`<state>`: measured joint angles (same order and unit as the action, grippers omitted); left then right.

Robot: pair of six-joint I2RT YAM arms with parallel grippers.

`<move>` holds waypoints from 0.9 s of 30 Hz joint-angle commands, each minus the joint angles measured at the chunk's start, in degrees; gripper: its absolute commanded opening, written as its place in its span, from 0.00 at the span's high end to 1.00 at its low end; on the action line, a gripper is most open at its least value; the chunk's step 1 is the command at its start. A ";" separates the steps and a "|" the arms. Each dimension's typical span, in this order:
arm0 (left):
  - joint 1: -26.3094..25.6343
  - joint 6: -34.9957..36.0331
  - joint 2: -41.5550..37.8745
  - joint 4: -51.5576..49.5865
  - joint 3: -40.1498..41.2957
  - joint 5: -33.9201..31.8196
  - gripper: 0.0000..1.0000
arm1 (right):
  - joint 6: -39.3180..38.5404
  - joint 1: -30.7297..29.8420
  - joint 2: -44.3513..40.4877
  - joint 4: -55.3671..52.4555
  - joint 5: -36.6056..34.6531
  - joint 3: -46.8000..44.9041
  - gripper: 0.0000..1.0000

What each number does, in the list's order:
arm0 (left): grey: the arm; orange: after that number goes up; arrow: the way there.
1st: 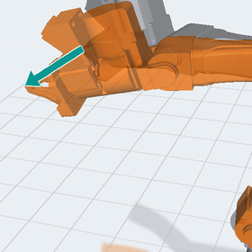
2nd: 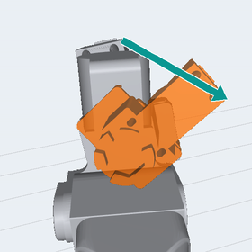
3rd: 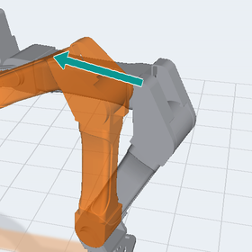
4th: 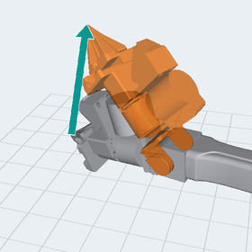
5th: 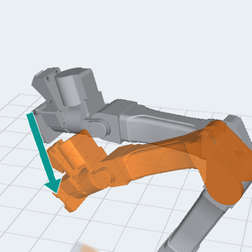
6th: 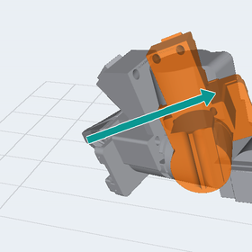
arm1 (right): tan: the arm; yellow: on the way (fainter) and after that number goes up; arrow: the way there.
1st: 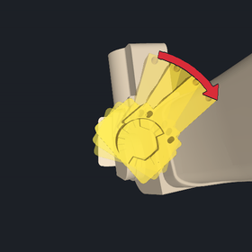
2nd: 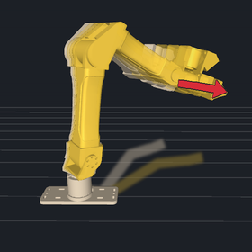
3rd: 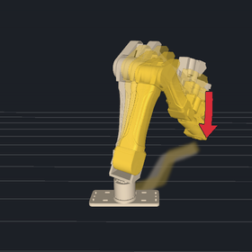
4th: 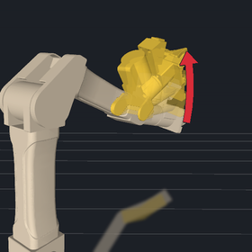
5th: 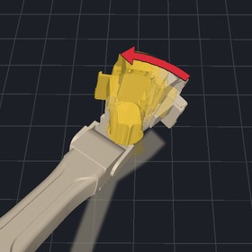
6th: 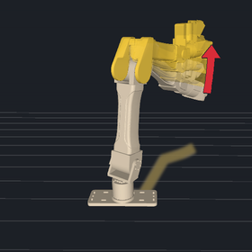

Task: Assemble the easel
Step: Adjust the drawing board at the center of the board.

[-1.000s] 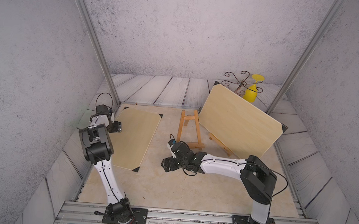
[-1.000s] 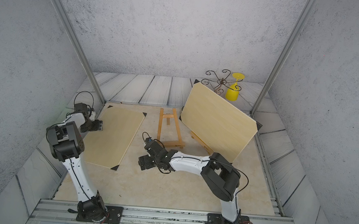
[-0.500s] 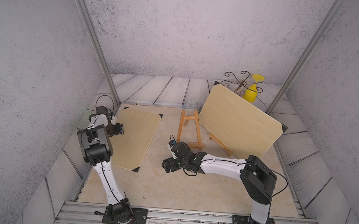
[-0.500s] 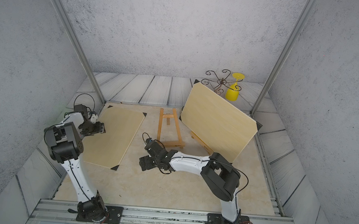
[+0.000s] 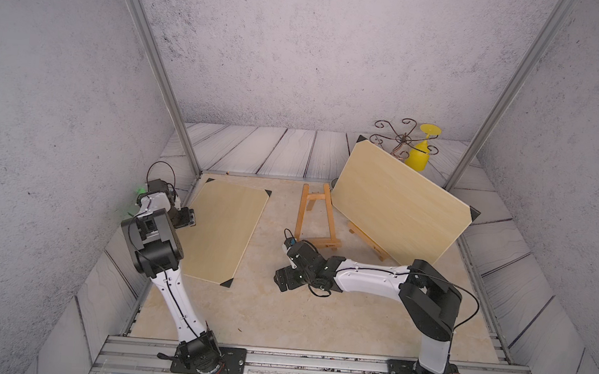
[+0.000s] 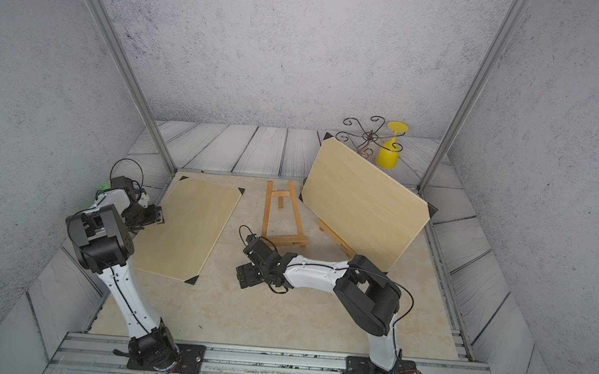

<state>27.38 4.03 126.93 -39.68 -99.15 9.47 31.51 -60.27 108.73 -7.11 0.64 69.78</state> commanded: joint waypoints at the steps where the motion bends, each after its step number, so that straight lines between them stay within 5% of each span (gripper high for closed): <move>1: 0.30 -0.68 2.57 -1.20 -2.85 -0.32 0.20 | -0.05 -0.20 -2.96 -1.49 -2.03 1.41 0.09; 14: 0.50 -0.54 4.68 -3.33 -4.30 4.81 0.20 | 0.05 -0.20 -2.63 -2.05 -3.36 2.03 0.09; 27: -1.51 -1.04 -3.57 -4.08 3.72 6.26 0.20 | 0.39 -0.20 -3.30 -2.57 -3.33 1.81 0.09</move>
<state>27.33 3.57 127.20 -39.11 -98.21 13.39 31.51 -60.27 108.73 -8.38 -1.67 70.96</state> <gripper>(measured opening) 0.798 0.911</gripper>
